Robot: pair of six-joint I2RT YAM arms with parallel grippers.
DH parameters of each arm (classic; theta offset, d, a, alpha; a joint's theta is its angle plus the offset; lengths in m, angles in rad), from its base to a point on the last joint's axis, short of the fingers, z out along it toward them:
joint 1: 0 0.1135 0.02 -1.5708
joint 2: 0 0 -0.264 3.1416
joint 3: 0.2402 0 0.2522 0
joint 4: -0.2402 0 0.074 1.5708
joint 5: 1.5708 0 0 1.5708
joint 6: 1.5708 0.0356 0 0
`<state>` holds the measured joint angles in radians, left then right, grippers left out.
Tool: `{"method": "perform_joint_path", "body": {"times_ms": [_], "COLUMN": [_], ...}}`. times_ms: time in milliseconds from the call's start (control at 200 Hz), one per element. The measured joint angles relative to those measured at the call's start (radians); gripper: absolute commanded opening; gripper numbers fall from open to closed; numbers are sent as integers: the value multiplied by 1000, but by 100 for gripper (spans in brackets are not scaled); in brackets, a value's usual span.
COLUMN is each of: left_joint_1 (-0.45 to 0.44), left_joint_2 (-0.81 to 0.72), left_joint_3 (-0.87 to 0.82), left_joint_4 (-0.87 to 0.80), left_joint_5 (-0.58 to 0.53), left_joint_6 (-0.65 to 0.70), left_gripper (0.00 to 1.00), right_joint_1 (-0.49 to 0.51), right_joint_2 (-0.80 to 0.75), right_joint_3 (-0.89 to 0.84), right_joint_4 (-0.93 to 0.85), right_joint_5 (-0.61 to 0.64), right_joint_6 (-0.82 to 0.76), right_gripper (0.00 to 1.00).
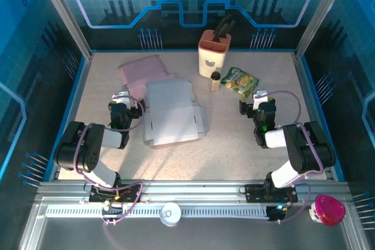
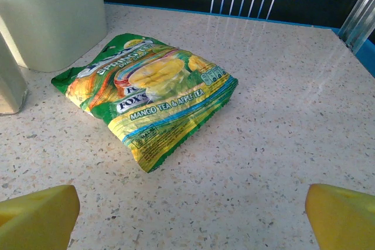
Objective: Fold the paper box
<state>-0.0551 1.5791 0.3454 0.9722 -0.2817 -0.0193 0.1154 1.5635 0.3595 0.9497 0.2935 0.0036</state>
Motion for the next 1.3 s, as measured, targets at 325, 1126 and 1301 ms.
{"method": "perform_joint_path", "body": {"times_ms": [325,1126,1301], "left_joint_1": [0,-122,-299], "left_joint_2": [0,-81,-285], "left_joint_3": [0,-190,-206], "left_joint_4": [0,246,242], "left_joint_5": [0,-64,-167], "left_joint_6": [0,98,230], "left_gripper": [99,99,99], "right_joint_1": [0,2,98], "right_joint_2": [0,-45,-298], "right_joint_3": [0,-115,-138], "right_joint_4": [0,137,36], "right_joint_5": [0,7,67], "right_joint_6": [0,-1,-60], "right_gripper": [100,100,100]}}
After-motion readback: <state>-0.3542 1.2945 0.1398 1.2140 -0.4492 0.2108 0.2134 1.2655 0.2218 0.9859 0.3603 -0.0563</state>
